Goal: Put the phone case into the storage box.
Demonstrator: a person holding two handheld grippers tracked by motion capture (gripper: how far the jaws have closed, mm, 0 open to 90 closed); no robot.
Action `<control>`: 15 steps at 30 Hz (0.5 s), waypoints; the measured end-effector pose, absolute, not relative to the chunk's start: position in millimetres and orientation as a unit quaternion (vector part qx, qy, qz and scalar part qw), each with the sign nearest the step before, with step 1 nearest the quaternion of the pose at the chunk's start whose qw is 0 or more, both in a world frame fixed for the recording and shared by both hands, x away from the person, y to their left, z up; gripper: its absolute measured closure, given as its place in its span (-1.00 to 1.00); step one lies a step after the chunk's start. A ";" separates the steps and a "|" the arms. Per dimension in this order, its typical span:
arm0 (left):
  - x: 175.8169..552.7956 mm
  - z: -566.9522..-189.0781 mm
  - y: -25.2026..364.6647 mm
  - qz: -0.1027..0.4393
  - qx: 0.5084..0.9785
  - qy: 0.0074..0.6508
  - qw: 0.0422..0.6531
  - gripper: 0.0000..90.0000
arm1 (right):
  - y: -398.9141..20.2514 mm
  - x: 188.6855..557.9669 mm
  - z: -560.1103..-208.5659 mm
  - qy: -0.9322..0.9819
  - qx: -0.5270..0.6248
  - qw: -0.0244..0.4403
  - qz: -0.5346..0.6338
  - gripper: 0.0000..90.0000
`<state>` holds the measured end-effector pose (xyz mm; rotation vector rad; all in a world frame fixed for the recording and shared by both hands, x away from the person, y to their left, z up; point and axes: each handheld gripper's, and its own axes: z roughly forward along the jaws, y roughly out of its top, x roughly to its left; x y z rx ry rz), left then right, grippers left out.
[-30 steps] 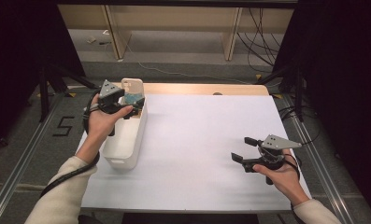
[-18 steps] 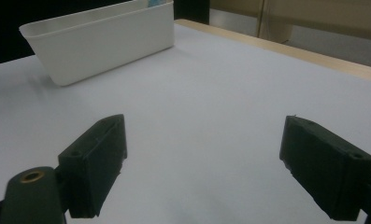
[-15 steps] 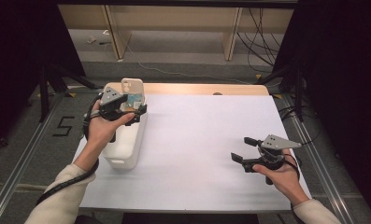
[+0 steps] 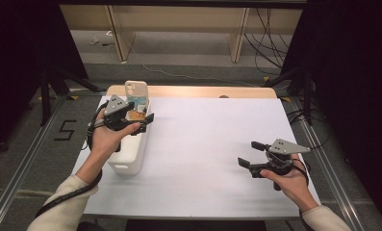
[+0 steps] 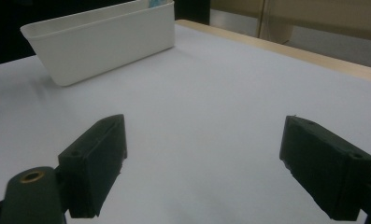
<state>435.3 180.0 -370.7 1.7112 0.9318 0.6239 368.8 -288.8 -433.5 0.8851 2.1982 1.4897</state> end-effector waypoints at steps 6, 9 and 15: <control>419.2 -375.1 174.0 0.249 0.711 0.375 0.540 -0.69 | -288.6 368.6 -433.3 0.774 0.311 0.170 0.525 -0.65; 408.6 -378.1 171.8 0.247 0.711 0.364 0.548 -0.69 | -288.6 368.2 -433.1 0.774 0.311 0.170 0.525 -0.65; 389.5 -389.3 168.5 0.235 0.720 0.344 0.556 -0.76 | -288.4 368.0 -432.9 0.773 0.310 0.171 0.526 -0.65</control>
